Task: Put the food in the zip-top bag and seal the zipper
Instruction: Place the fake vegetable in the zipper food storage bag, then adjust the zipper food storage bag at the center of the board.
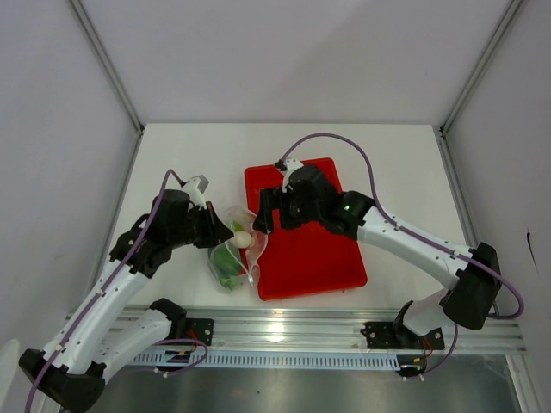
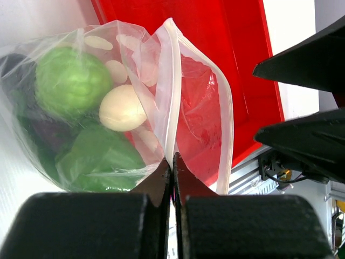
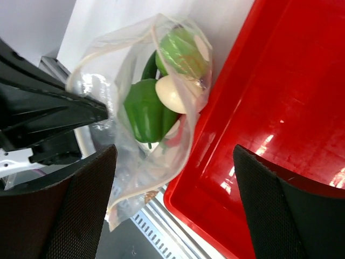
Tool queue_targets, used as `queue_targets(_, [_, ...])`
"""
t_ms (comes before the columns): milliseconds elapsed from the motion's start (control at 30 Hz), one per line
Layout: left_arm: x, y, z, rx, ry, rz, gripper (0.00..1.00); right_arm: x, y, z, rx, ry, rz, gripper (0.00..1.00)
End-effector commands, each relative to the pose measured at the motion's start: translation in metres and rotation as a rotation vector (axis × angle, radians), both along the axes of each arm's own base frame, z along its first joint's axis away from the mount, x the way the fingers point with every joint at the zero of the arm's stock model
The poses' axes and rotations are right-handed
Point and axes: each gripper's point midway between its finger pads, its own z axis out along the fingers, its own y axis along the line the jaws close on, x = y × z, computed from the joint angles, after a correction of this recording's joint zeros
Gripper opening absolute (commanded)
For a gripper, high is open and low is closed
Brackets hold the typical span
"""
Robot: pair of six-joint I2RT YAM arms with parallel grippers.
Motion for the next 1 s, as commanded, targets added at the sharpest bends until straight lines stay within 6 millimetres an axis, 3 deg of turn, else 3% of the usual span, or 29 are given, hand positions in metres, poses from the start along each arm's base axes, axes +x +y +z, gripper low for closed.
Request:
queue_targets(0, [-0.002,-0.002,0.005,-0.021,-0.010,-0.003,0.01,0.000,-0.002,-0.002,-0.007,-0.010,0.028,0.88])
queue_targets(233, [-0.004,0.001,0.007,-0.018,-0.015,0.005,0.00,0.000,0.018,-0.015,0.011,0.021,0.096,0.78])
queue_targets(267, [-0.005,0.002,0.006,-0.016,-0.013,0.006,0.01,0.000,0.022,-0.018,0.013,0.027,0.110,0.70])
queue_targets(333, [-0.006,0.002,0.006,-0.017,-0.014,0.009,0.00,0.002,0.027,-0.022,0.009,0.037,0.121,0.67])
queue_targets(500, [-0.007,0.005,0.006,-0.013,-0.015,0.017,0.00,0.007,0.046,-0.029,0.005,0.053,0.181,0.37])
queue_targets(533, [-0.008,0.005,0.007,-0.013,-0.015,0.017,0.01,0.007,0.049,-0.029,0.007,0.056,0.191,0.17])
queue_targets(633, [-0.009,0.007,0.009,-0.010,-0.022,0.024,0.01,0.008,0.063,-0.016,0.024,0.049,0.221,0.00])
queue_targets(667, [-0.009,0.009,0.009,-0.006,-0.026,0.029,0.01,0.009,0.069,-0.002,0.049,0.023,0.234,0.00])
queue_targets(767, [-0.009,0.011,0.013,-0.001,-0.034,0.037,0.00,0.004,0.082,0.012,0.077,0.016,0.278,0.00])
queue_targets(800, [-0.009,0.012,0.014,0.001,-0.038,0.042,0.01,0.005,0.088,0.027,0.107,0.001,0.291,0.00])
queue_targets(967, [-0.010,0.015,0.017,0.005,-0.045,0.054,0.01,-0.001,0.102,0.035,0.155,0.029,0.355,0.00])
